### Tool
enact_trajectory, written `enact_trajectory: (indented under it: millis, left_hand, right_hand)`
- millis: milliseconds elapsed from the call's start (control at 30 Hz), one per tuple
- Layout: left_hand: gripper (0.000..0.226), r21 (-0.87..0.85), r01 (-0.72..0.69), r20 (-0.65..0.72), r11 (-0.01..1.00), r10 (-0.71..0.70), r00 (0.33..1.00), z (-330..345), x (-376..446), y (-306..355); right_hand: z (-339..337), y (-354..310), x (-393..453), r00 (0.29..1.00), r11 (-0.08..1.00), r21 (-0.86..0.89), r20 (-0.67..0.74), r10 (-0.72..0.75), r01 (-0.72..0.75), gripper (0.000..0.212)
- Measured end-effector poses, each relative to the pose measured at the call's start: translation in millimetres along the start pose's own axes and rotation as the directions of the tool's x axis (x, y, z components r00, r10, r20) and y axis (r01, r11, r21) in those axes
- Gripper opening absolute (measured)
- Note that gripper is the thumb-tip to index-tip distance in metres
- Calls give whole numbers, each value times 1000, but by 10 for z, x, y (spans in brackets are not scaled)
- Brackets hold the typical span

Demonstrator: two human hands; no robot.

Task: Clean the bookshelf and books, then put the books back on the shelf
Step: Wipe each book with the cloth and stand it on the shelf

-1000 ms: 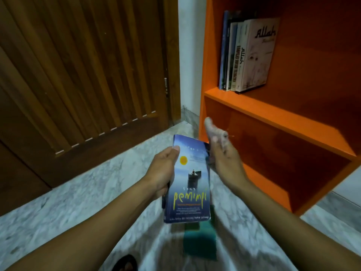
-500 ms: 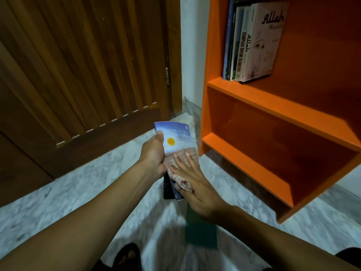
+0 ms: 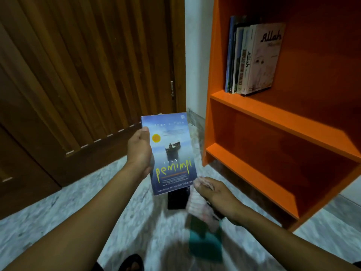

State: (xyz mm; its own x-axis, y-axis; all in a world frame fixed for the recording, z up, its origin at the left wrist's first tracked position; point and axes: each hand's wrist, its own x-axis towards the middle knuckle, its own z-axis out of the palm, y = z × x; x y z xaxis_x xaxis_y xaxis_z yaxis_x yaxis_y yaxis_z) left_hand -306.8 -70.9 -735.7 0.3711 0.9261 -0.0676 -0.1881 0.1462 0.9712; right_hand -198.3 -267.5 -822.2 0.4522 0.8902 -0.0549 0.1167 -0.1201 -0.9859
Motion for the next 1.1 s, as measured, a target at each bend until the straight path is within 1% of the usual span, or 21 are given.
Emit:
enact_trajectory:
  millis: [67, 100, 133, 200, 233, 267, 300, 333, 367, 433, 533, 567, 633, 700, 733, 800, 867, 900, 967, 1033, 1100]
  left_hand:
    - [25, 35, -93, 95, 995, 90, 991, 31, -45, 22]
    - [25, 61, -134, 160, 989, 123, 979, 50, -79, 26]
    - [25, 83, -163, 223, 983, 141, 964, 74, -117, 26]
    - [31, 95, -193, 348, 977, 149, 926, 128, -183, 10]
    - [38, 98, -202, 400, 974, 147, 904, 149, -218, 11]
    - [44, 106, -204, 441, 973, 138, 887, 162, -241, 21]
    - [42, 116, -203, 463, 972, 128, 877, 179, -260, 41]
    - [34, 119, -203, 468, 972, 125, 875, 194, -289, 73]
    - [26, 115, -200, 473, 973, 124, 873, 214, -311, 98]
    - [22, 98, -215, 487, 972, 141, 862, 251, -352, 153]
    - [22, 76, -268, 503, 960, 195, 842, 269, -381, 273]
    - [23, 84, -287, 524, 954, 203, 827, 260, -380, 325]
    - [21, 164, -363, 599, 917, 200, 776, 210, -335, 407]
    - [22, 309, -471, 678, 826, 156, 718, 164, -254, 473]
    - [22, 378, -516, 700, 768, 127, 702, 154, -197, 496]
    - [19, 447, -524, 700, 725, 81, 710, 203, -85, 537]
    - [19, 464, -478, 666, 745, 62, 744, 329, 40, 594]
    - [23, 451, -455, 659, 768, 57, 750, 406, 99, 626]
    - [32, 404, -414, 657, 815, 56, 752, 590, 259, 671]
    - [28, 407, -434, 650, 804, 79, 756, 810, 392, 713]
    - [24, 440, -474, 617, 763, 126, 777, 1077, 518, 704]
  right_hand:
    - [-65, -29, 31, 998, 999, -35, -65, -12, 9, 54]
    - [-98, -51, 63, 997, 1000, -26, -71, -8, 6, 54]
    - [-130, -61, 101, 999, 1000, -14, -53, 2, -3, 54]
    - [-174, -108, 157, 999, 999, 24, 29, 32, -32, 63]
    - [-198, -120, 175, 998, 998, 38, 50, 39, -41, 62]
    - [-230, -147, 182, 998, 998, 54, 55, 34, -37, 54]
    - [-263, -175, 184, 999, 996, 80, 44, 26, -30, 43]
    - [-297, -177, 195, 999, 995, 91, 28, 25, -27, 35]
    - [-323, -181, 202, 999, 994, 106, 18, 27, -28, 35]
    - [-373, -198, 236, 1000, 993, 115, -1, 31, -31, 48]
    - [-395, -326, 284, 999, 983, 182, -37, -19, 26, 29]
    - [-425, -395, 304, 998, 982, 183, -60, -32, 43, 27]
    - [-512, -553, 331, 991, 978, 182, -101, -83, 101, 28]
    - [-628, -749, 345, 983, 967, 207, -141, -118, 145, 27]
    - [-688, -846, 359, 978, 959, 231, -166, -126, 163, 23]
    - [-792, -1024, 388, 971, 946, 260, -187, -148, 194, 14]
    - [-903, -1185, 446, 964, 947, 231, -197, -179, 223, 9]
    - [-948, -1264, 478, 958, 949, 203, -206, -199, 241, 9]
    - [-1063, -1411, 568, 934, 954, 133, -279, -223, 268, 13]
    - [-1185, -1586, 643, 882, 954, 51, -397, -252, 295, 20]
    - [-1336, -1753, 688, 785, 945, -34, -546, -291, 327, 28]
